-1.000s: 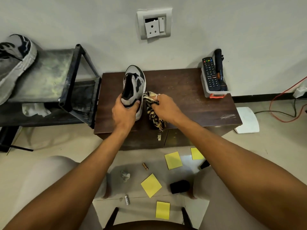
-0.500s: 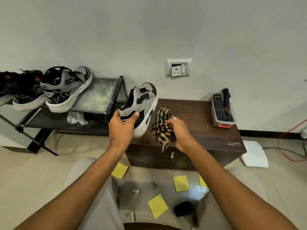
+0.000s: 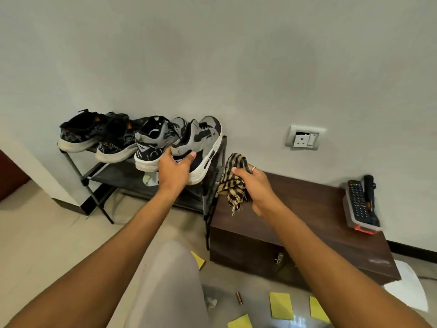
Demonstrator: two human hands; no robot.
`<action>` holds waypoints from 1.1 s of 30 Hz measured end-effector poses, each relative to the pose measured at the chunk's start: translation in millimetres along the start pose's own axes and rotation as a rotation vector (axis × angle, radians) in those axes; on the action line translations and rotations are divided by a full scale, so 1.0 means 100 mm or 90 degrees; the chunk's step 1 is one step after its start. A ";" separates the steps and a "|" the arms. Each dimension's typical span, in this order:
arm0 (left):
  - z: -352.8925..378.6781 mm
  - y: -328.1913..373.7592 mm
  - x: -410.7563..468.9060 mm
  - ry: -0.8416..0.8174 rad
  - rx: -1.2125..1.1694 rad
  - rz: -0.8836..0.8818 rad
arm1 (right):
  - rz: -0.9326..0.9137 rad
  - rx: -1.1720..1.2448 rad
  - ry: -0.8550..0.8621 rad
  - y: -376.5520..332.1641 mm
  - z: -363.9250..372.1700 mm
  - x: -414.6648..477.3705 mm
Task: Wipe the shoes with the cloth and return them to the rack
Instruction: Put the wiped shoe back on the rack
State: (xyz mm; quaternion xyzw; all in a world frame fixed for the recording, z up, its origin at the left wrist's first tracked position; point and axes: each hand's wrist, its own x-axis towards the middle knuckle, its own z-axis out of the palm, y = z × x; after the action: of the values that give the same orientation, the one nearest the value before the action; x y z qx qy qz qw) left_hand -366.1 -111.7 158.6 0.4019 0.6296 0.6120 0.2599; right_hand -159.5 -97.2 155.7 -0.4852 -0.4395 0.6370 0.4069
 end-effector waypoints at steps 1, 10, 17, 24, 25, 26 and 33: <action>-0.01 -0.05 0.07 0.002 0.002 -0.008 | -0.004 0.001 -0.003 -0.02 0.07 0.07; 0.10 -0.37 0.38 -0.051 0.050 -0.018 | -0.010 -0.035 -0.013 0.04 0.39 0.39; -0.11 -0.32 0.38 -0.081 0.091 -0.003 | -0.011 -0.046 -0.024 0.14 0.41 0.45; -0.57 -0.22 0.53 0.109 0.190 0.165 | -0.005 -0.054 -0.035 0.19 0.52 0.43; -0.64 -0.25 0.62 0.145 0.238 0.155 | -0.005 -0.054 -0.036 0.19 0.53 0.43; -0.70 -0.28 0.70 0.162 0.279 0.121 | -0.005 -0.054 -0.038 0.19 0.55 0.43; -0.83 -0.45 1.05 0.010 0.278 -0.024 | -0.009 -0.055 -0.036 0.17 0.57 0.42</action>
State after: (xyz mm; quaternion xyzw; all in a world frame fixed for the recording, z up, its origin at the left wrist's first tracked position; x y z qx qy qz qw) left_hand -499.1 -68.3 141.7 0.4323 0.7565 0.4592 0.1732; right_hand -225.2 -71.4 136.9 -0.4812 -0.4811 0.6282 0.3774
